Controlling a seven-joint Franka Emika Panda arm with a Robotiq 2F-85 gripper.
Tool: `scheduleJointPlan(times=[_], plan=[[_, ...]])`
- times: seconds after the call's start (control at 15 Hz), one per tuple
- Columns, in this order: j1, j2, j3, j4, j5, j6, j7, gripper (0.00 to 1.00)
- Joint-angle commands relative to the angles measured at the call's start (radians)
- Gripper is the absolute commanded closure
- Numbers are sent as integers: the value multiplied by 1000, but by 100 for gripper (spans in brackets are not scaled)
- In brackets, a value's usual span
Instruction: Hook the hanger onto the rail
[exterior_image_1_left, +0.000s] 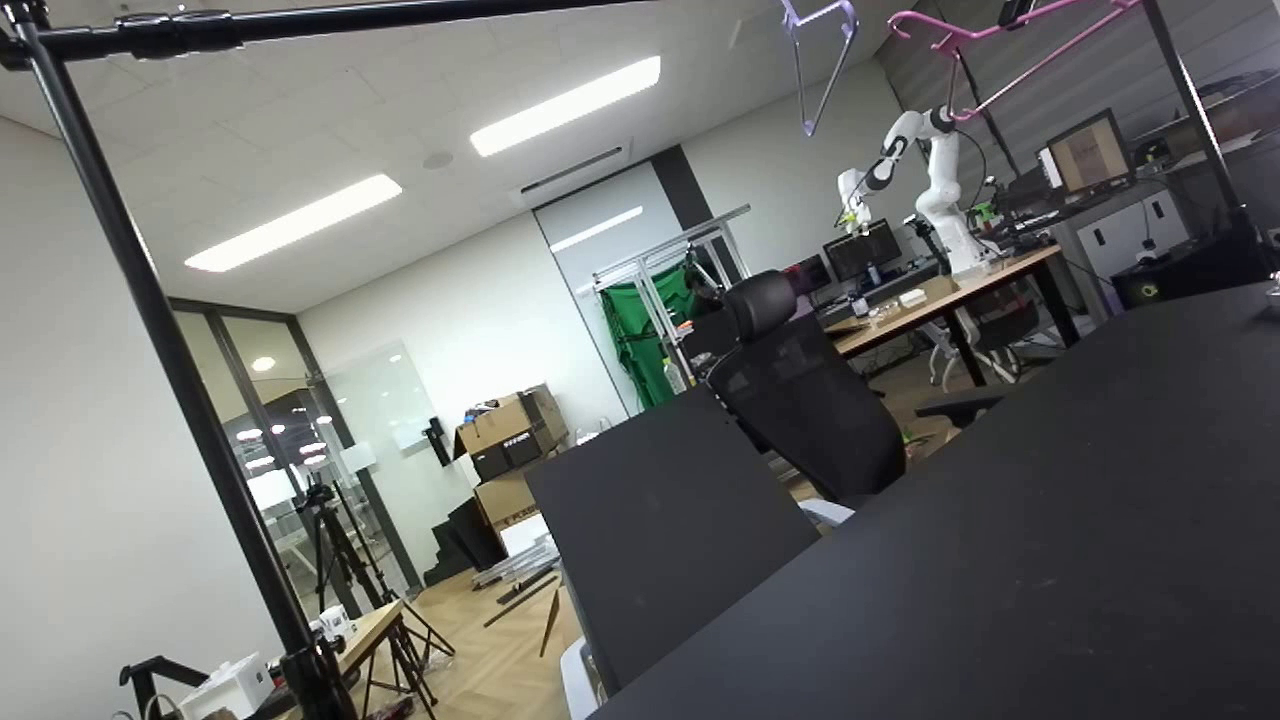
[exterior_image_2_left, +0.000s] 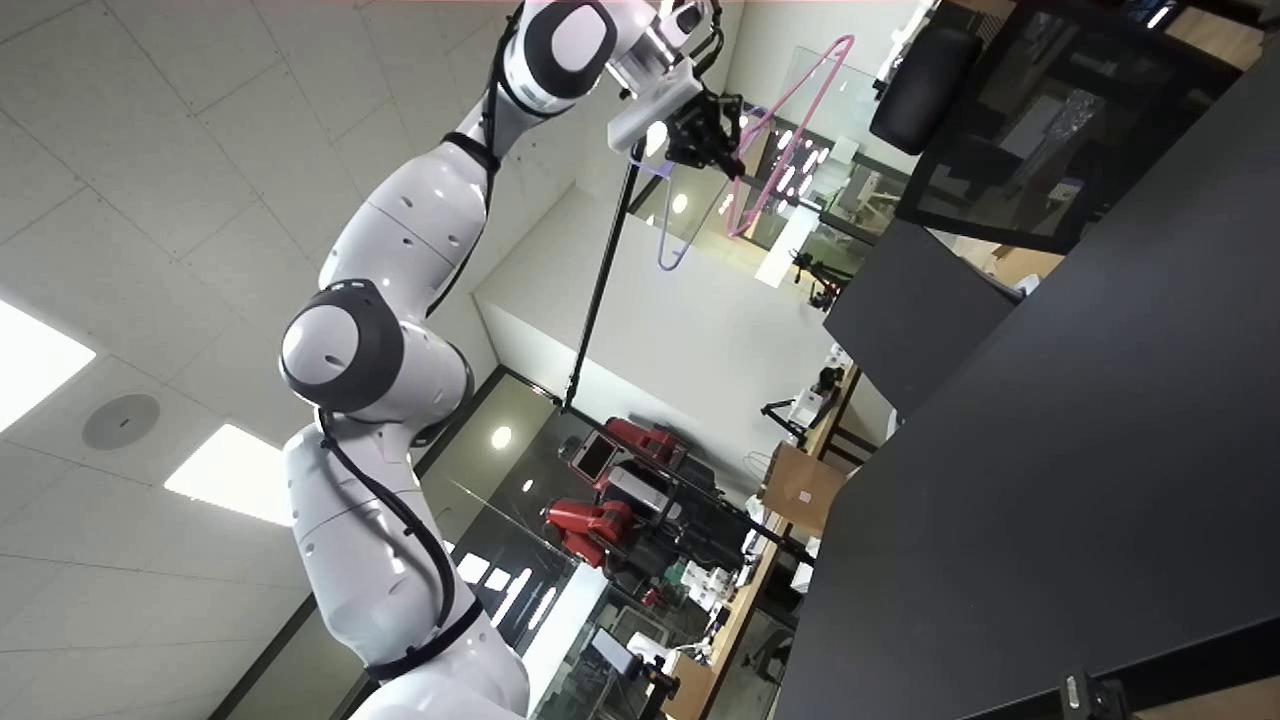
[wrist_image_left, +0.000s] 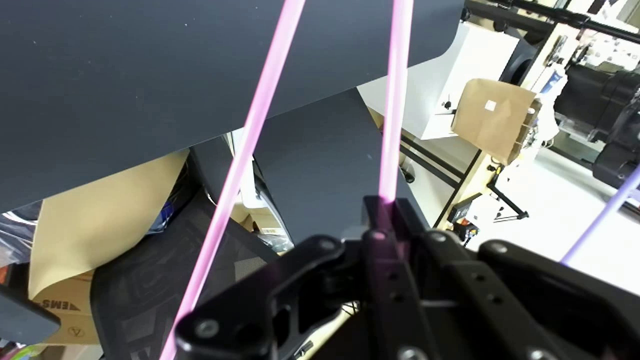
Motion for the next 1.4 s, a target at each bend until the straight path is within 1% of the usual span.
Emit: scheduleJointPlan(times=[0.0,0.2,1.13,1.2,1.33], plan=[[-3,13,0,23,0,-11,0,92],[-5,35,0,49,0,-17,0,92],[-5,40,1,58,0,-19,0,92],[-5,40,1,58,0,-20,0,98],[-18,76,17,117,36,-50,16,98]])
